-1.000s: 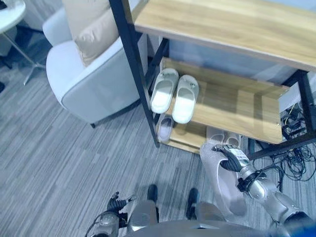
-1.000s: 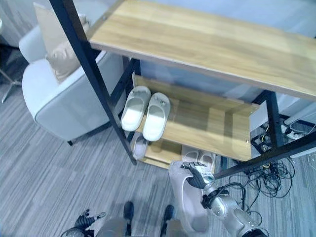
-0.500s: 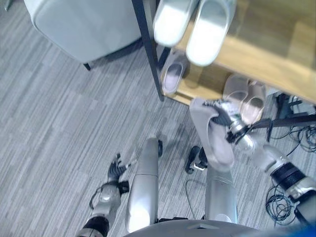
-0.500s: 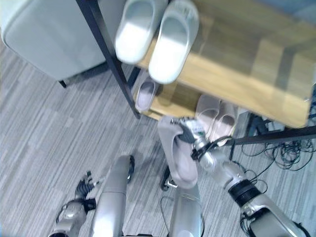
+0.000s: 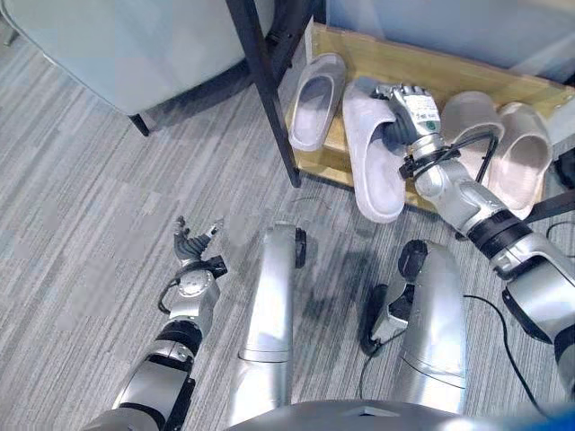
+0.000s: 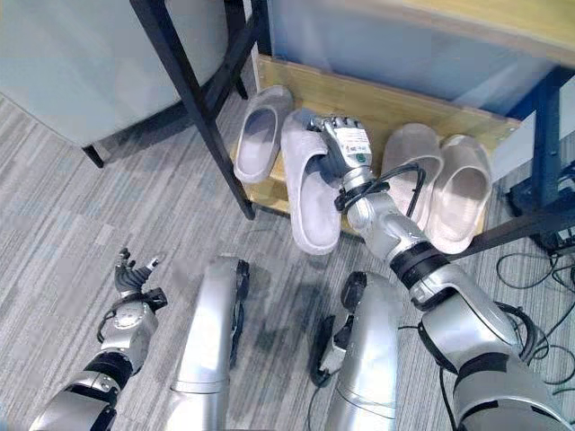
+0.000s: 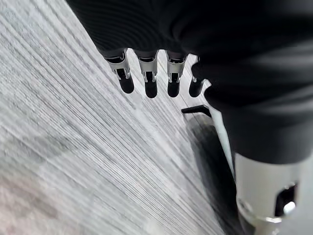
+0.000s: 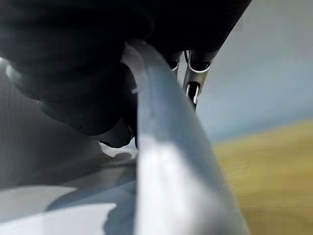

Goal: Arrange the slippers neatly on the shoe rack.

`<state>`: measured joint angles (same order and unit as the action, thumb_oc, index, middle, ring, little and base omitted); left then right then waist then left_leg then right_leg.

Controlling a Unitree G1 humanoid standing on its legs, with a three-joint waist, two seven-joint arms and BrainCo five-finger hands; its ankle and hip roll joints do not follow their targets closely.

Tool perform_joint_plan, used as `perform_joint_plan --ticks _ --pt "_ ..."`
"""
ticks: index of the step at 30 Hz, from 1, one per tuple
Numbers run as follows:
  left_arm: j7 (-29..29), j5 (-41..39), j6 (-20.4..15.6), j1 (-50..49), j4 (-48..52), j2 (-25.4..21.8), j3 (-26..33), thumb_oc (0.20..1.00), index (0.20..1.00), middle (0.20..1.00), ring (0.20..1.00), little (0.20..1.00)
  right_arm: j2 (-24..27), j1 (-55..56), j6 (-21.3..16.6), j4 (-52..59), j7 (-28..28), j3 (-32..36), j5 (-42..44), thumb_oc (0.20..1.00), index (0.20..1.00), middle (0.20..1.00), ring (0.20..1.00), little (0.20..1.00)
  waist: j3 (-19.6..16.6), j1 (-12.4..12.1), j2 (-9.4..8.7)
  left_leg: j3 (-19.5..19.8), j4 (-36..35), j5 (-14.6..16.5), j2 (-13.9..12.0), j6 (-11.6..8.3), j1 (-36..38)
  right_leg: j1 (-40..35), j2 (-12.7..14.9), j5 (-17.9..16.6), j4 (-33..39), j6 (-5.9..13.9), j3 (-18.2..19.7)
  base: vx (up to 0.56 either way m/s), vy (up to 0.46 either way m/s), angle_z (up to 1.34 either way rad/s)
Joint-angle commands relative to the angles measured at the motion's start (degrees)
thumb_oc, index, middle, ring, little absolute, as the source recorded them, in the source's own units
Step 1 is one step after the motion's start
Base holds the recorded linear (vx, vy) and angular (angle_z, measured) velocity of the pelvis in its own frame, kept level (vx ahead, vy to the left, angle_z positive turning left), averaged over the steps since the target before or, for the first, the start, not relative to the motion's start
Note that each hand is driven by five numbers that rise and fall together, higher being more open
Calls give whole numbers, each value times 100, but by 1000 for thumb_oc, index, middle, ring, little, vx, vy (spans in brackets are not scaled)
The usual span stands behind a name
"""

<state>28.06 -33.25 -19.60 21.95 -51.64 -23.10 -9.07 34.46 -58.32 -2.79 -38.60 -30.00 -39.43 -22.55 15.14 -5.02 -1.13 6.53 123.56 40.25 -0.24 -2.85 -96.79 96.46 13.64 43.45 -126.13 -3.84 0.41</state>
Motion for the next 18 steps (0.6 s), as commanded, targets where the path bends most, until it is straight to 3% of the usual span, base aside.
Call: perform_joint_plan --ticks 1,4,7,9,17,18 --pt "195 -418 -477 521 -222 -614 487 1000 1000 1000 1000 1000 77 -1385 -149 215 -315 118 572 200 200 200 200 200 699 -136 -182 495 -474 26 131 383 684 -861 -216 -203 175 -175 718 30 33 -10" --pt "-63 -679 -526 791 -779 -1218 536 1000 1000 1000 1000 1000 -118 -2218 -242 -1062 -309 -334 1147 200 200 200 200 200 1142 -311 -235 530 -232 131 100 372 684 -872 -196 -230 12 -161 943 4 20 -9" --pt "-123 -690 -570 781 -804 -1297 503 1000 1000 1000 1000 1000 -201 -2431 -297 -1477 -331 -379 1328 200 200 200 200 200 1214 -359 -232 500 -262 127 89 371 684 -864 -196 -257 29 -157 973 -5 11 -1" --pt "-231 -486 -650 615 -799 -1553 340 1000 1000 1000 1000 1000 -197 -2868 -376 -2381 -264 -749 1466 200 200 200 200 200 1448 -536 -215 471 -195 155 82 402 684 -859 -180 -295 28 -165 1050 -41 42 -5" --pt "-397 -367 -766 420 -875 -1661 207 1000 1000 1000 1000 1000 -130 -3089 -498 -3388 -199 -1072 1518 200 200 200 200 200 1463 -702 -144 406 -266 195 68 363 684 -781 -127 -301 90 -248 1152 -3 4 1" --pt "-552 -691 -845 203 -794 -1449 358 1000 1000 1000 1000 1000 -67 -3248 -483 -3507 -163 -1074 1551 200 200 200 200 200 1462 -763 -125 426 -368 112 149 327 684 -788 -113 -280 109 -282 1167 12 -9 7"
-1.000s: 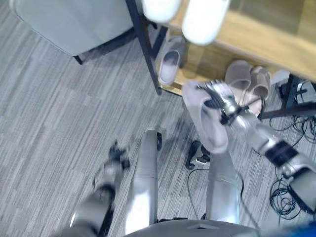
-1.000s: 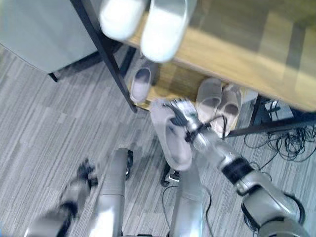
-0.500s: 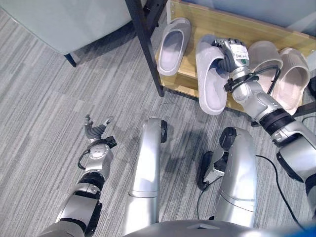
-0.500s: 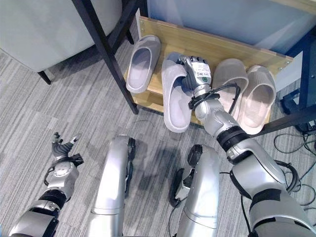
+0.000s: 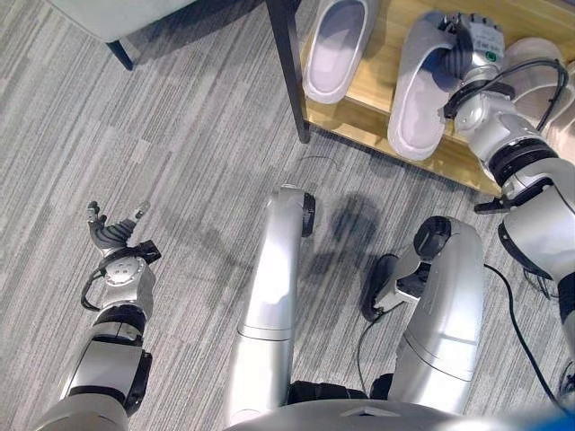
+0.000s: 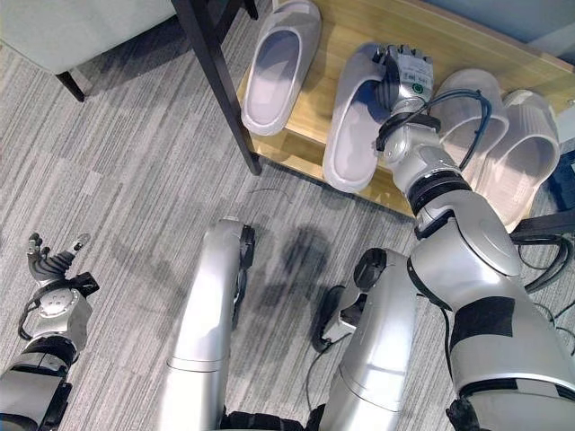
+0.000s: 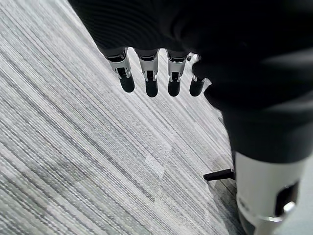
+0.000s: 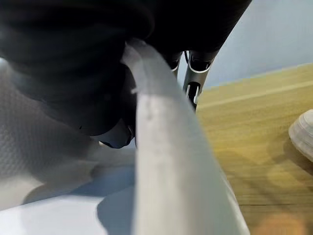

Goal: Arrange the slippers neatly on the shoe rack.

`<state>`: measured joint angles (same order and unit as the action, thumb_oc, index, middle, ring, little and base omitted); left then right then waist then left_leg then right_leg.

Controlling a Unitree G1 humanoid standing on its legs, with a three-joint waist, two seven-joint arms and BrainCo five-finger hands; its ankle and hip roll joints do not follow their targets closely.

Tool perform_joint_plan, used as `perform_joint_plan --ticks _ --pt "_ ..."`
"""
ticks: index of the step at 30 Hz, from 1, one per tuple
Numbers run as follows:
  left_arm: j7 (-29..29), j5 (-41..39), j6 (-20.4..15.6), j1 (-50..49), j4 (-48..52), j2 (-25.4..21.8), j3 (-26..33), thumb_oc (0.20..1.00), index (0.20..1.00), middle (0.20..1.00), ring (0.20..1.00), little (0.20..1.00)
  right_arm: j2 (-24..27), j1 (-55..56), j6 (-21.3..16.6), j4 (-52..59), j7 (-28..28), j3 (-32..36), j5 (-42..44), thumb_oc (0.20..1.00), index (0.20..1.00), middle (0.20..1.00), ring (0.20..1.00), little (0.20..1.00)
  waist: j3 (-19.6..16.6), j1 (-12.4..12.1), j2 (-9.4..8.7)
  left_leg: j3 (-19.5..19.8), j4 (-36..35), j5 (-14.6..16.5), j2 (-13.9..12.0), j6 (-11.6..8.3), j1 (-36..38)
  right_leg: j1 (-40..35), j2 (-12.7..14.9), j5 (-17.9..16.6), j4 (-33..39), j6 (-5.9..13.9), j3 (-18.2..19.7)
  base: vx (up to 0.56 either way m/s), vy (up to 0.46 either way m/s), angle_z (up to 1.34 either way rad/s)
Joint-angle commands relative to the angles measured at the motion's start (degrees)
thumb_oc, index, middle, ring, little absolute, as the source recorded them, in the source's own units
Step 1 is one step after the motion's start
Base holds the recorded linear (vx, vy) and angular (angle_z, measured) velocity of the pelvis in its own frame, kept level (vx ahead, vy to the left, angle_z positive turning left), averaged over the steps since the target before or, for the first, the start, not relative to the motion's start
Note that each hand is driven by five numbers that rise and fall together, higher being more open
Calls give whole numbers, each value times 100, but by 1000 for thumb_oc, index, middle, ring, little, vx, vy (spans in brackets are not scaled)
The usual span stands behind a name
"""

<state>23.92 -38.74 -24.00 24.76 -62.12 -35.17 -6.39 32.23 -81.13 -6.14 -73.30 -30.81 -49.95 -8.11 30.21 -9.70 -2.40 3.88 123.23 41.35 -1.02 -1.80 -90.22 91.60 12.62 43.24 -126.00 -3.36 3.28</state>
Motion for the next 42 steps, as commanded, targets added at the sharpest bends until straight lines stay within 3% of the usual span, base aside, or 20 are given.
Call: perform_joint_plan --ticks 1,7,8,10,13,15,20,24,31,35,39,42 --pt "-159 -202 -417 -116 254 -220 143 1000 1000 1000 1000 1000 150 -1000 -120 -130 -39 -37 71 200 200 200 200 200 -46 -300 -9 703 -333 -4 256 212 26 -307 -10 -257 70 -338 898 15 3 6" --pt "-216 172 -478 -438 513 28 -109 1000 1000 1000 1000 1000 345 -1186 -127 -437 68 -18 85 200 200 200 200 200 -43 -430 -1 714 -525 -105 345 147 26 -345 125 -276 146 -366 929 21 7 15" --pt "-296 118 -529 -579 728 31 -129 1000 1000 1000 1000 1000 435 -1227 -153 -495 153 64 291 1000 1000 1000 1000 1000 -41 -486 6 690 -589 -125 354 138 26 -343 181 -293 186 -378 930 -3 23 16" --pt "-236 66 -532 -698 1258 122 -190 1000 1000 1000 1000 1000 491 -1194 -231 -406 299 402 975 1000 1000 1000 1000 1000 -41 -511 64 672 -651 -163 407 129 26 -354 213 -311 197 -379 935 -13 25 12" --pt "-368 146 -465 -1003 1408 192 -251 1000 1000 1000 1000 1000 563 -1177 -241 -503 502 447 1205 1000 1000 1000 1000 1000 -41 -550 98 694 -614 -154 437 102 26 -374 227 -310 91 -371 954 -12 19 12" --pt "-572 -231 -454 -1177 1485 420 -189 1000 1000 1000 1000 1000 569 -1115 -289 -472 562 593 1539 1000 1000 1000 1000 1000 -41 -575 145 699 -575 -150 446 97 26 -376 240 -283 47 -407 959 -17 44 2" --pt "-826 -241 -289 -1129 1093 613 -494 1000 1000 1000 1000 1000 421 -1223 -174 -797 763 580 1527 1000 1000 1000 1000 1000 -41 -502 156 711 -492 -135 477 85 26 -371 206 -294 -67 -422 1020 -37 52 0" --pt "-812 -172 -163 -1202 1010 734 -633 1000 1000 1000 1000 1000 412 -1096 -249 -580 545 643 1585 1000 1000 1000 1000 1000 -41 -434 159 692 -442 -90 464 75 26 -371 165 -267 -120 -460 1061 -65 48 -3" --pt "-683 90 27 -1377 758 941 -726 1000 1000 1000 1000 1000 382 -528 -459 1340 63 527 1063 1000 1000 1000 1000 1000 -41 -148 20 610 -358 -31 329 52 26 -278 28 -292 -155 -484 1140 -61 29 -8" --pt "-578 165 104 -1385 728 1003 -542 1000 1000 1000 1000 1000 370 82 -419 2548 -215 947 696 1000 1000 1000 1000 1000 -41 24 -17 562 -341 -36 283 51 26 -248 -52 -309 -150 -472 1149 -45 13 -11" --pt "-334 120 209 -1027 390 1306 -265 1000 1000 1000 1000 1000 -109 1117 -244 3610 -371 1723 393 1000 1000 1000 1000 1000 -41 217 -81 543 -84 22 246 59 26 -201 -205 -347 -305 -379 1123 -19 -33 -15" --pt "-260 -8 237 -949 458 1262 20 1000 1000 1000 1000 1000 -247 1652 -208 4401 -407 1978 -22 1000 1000 1000 1000 1000 -41 300 -83 581 160 76 262 80 26 -170 -280 -348 -474 -318 1075 -15 -1 -26"
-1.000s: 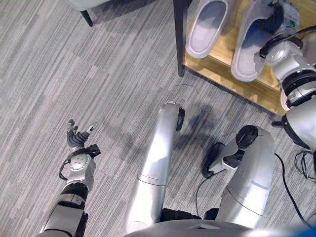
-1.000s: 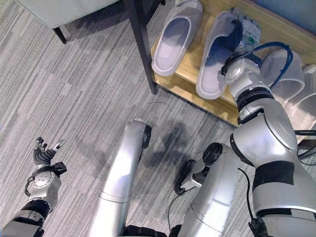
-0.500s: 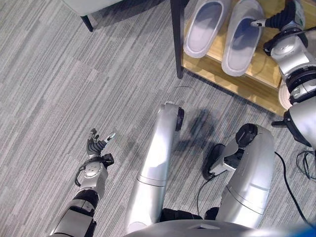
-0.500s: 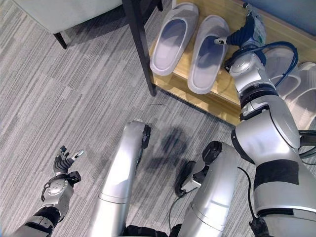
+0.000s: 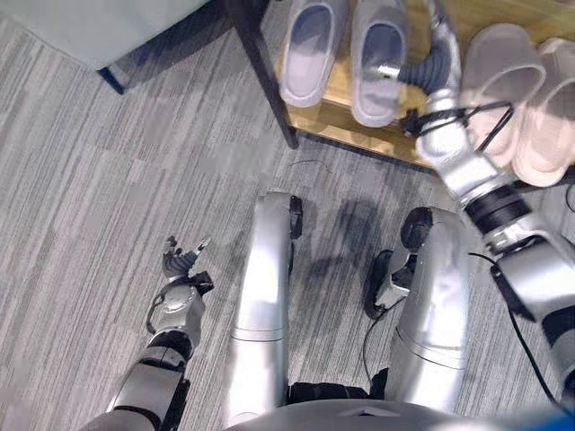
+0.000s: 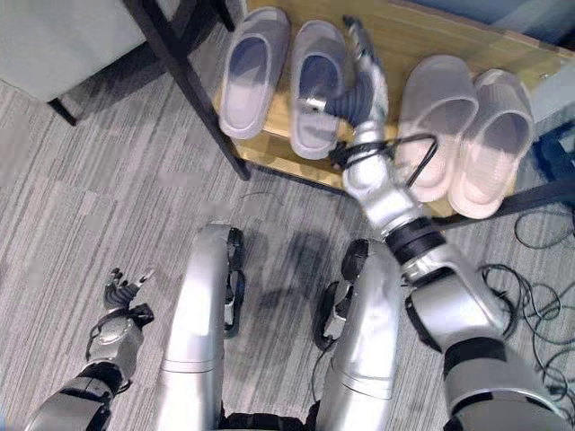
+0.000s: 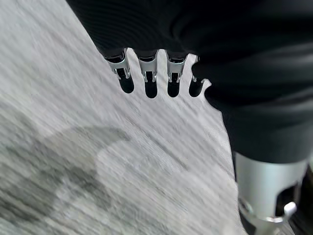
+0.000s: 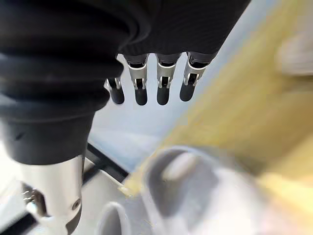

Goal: Arrange the slippers neatly on the shoe rack.

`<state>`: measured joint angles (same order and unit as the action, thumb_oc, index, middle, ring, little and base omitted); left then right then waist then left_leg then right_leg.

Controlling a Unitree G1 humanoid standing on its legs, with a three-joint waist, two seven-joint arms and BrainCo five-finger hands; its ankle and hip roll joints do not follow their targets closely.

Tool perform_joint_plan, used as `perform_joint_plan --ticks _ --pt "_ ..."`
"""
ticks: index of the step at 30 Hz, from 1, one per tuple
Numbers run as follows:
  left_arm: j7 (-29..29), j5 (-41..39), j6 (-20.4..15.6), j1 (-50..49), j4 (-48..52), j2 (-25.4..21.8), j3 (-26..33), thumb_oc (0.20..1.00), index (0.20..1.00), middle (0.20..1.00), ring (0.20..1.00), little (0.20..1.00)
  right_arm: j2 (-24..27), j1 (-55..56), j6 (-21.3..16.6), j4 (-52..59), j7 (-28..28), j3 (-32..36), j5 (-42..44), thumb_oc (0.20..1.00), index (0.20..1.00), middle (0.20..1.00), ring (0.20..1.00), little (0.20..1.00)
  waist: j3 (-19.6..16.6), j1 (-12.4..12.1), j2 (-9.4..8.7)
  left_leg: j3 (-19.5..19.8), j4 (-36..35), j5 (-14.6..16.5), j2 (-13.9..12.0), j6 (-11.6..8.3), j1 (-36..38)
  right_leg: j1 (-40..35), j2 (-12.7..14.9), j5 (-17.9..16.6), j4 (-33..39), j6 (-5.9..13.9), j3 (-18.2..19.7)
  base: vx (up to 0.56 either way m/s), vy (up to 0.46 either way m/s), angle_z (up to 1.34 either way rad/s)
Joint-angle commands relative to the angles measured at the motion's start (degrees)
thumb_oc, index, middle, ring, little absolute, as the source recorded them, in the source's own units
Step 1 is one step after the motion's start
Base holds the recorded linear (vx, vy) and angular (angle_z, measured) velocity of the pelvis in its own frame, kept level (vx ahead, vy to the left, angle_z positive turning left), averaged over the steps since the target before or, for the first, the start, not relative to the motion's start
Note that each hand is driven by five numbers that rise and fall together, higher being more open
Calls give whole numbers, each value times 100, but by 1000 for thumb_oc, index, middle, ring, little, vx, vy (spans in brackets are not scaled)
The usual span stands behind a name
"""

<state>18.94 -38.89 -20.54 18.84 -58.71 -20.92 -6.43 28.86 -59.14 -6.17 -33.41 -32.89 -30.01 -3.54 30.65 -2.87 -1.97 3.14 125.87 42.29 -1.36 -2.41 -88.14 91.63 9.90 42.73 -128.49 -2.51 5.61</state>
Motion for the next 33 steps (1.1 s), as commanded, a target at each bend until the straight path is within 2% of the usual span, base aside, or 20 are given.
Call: perform_joint_plan --ticks 1,6,12,21,28,33 --pt "274 40 -119 -360 140 -157 61 1000 1000 1000 1000 1000 93 -419 -220 575 -206 20 -600 1000 1000 1000 1000 1000 -85 -371 -136 663 -44 -4 298 147 -182 -173 -29 -305 -269 -382 838 2 -13 -17" --pt "358 190 -142 -390 148 -99 135 1000 1000 1000 1000 1000 27 162 -245 1134 -149 154 -1061 1000 1000 1000 1000 1000 -85 -310 -143 664 137 33 297 153 -182 -172 -109 -324 -392 -316 865 -6 -11 -6" --pt "477 228 -112 -445 -80 23 119 1000 1000 1000 1000 1000 -274 623 -439 1251 -63 438 -360 1000 1000 1000 1000 1000 -85 -275 -179 647 282 79 299 189 -182 -177 -167 -387 -524 -254 933 -1 1 1" --pt "704 244 -177 -356 -64 35 281 1000 1000 1000 1000 1000 -193 961 -227 1220 -153 320 -993 1000 1000 1000 1000 1000 -85 -204 -214 583 294 103 259 206 -182 -173 -182 -395 -585 -251 978 0 0 0" --pt "791 334 -155 -272 -110 69 259 1000 1000 1000 1000 1000 -615 1247 -295 1068 -39 289 -731 1000 1000 1000 1000 1000 -85 -179 -197 570 284 109 277 204 -182 -195 -210 -403 -592 -234 980 0 0 0" --pt "782 289 -157 -254 -153 85 243 1000 1000 1000 1000 1000 -739 1191 -355 1017 78 179 -545 1000 1000 1000 1000 1000 -85 -193 -164 558 298 115 282 201 -182 -189 -215 -412 -631 -217 994 0 0 0"
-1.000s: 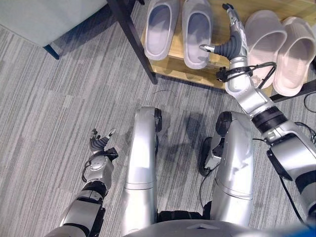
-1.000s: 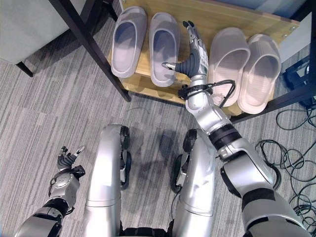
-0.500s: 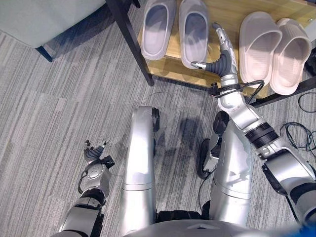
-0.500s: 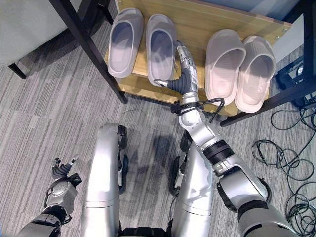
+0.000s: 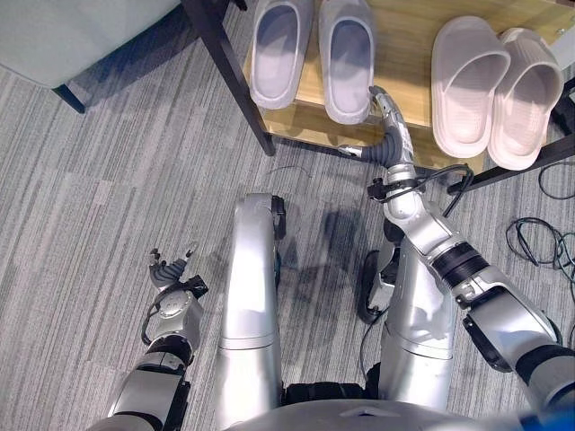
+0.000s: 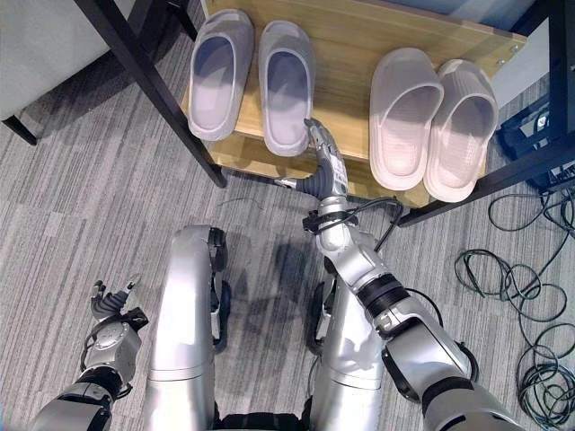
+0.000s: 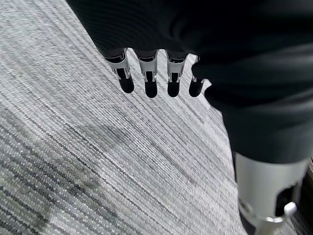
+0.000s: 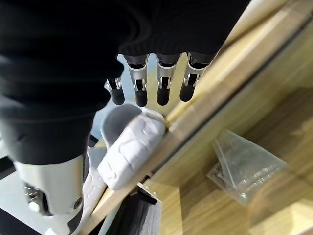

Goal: Arrange the slippers neatly on the shoe rack.

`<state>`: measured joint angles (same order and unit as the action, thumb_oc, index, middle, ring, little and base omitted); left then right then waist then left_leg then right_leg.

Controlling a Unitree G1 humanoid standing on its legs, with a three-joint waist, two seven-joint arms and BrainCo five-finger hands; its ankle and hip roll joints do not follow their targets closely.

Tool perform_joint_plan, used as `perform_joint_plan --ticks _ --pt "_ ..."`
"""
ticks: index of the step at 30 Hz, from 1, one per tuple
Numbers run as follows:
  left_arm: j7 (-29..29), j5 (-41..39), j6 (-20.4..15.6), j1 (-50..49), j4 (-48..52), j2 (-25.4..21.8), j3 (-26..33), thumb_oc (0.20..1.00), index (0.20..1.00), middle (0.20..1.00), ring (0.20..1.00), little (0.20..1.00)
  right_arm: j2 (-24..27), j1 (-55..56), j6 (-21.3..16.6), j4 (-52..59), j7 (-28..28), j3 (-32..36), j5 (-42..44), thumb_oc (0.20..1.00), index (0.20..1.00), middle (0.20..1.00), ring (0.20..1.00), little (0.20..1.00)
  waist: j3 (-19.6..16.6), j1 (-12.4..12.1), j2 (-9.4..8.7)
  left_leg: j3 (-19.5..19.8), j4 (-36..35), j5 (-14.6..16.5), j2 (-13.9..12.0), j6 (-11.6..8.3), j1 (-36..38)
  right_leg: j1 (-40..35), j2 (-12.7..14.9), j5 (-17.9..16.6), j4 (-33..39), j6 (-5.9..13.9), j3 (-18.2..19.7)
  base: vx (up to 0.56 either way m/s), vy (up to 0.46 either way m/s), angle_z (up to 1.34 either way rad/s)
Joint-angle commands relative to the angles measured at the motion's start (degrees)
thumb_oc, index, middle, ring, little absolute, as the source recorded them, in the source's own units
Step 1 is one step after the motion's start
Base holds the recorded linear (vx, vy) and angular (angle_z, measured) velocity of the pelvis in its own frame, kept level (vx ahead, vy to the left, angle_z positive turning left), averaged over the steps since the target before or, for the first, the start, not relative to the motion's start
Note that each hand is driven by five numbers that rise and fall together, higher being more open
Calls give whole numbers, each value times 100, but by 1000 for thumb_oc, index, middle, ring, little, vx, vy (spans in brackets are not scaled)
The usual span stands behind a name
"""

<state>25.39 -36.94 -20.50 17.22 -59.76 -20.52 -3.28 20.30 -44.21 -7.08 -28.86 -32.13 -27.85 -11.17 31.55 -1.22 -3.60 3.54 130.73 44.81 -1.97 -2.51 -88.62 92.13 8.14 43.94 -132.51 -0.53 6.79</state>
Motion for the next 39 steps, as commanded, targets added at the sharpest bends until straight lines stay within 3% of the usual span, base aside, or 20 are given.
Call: perform_joint_plan --ticks 1,26,31,33,39 --pt "134 88 -158 -86 -63 51 -76 1000 1000 1000 1000 1000 94 -310 -276 564 15 -55 243 1000 1000 1000 1000 1000 -176 -360 0 514 -186 -135 344 211 -133 -239 -34 -533 -234 -413 878 0 0 0" --pt "56 78 -77 -63 -265 108 -218 1000 1000 1000 1000 1000 -189 -985 -190 493 184 -509 157 1000 1000 1000 1000 1000 -176 -448 52 511 -136 -102 394 159 -133 -318 -29 -537 -345 -394 927 0 0 0" --pt "130 254 -57 -145 -191 206 -71 1000 1000 1000 1000 1000 205 -341 -29 1171 -337 42 -780 1000 1000 1000 1000 1000 -176 -344 28 515 -121 -75 405 156 -133 -332 -50 -509 -367 -389 929 0 0 0" --pt "147 526 -81 -273 -49 268 120 1000 1000 1000 1000 1000 828 500 -198 2515 -705 764 -1550 1000 1000 1000 1000 1000 -176 -227 -9 555 -69 -62 422 155 -133 -351 -43 -488 -383 -359 899 0 0 0" --pt "191 751 -133 -541 348 434 263 1000 1000 1000 1000 1000 1220 2658 -122 3683 -1003 2423 -1870 1000 1000 1000 1000 1000 -179 -92 -68 679 -6 -120 466 128 -133 -410 9 -481 -371 -303 829 -1 2 -1"
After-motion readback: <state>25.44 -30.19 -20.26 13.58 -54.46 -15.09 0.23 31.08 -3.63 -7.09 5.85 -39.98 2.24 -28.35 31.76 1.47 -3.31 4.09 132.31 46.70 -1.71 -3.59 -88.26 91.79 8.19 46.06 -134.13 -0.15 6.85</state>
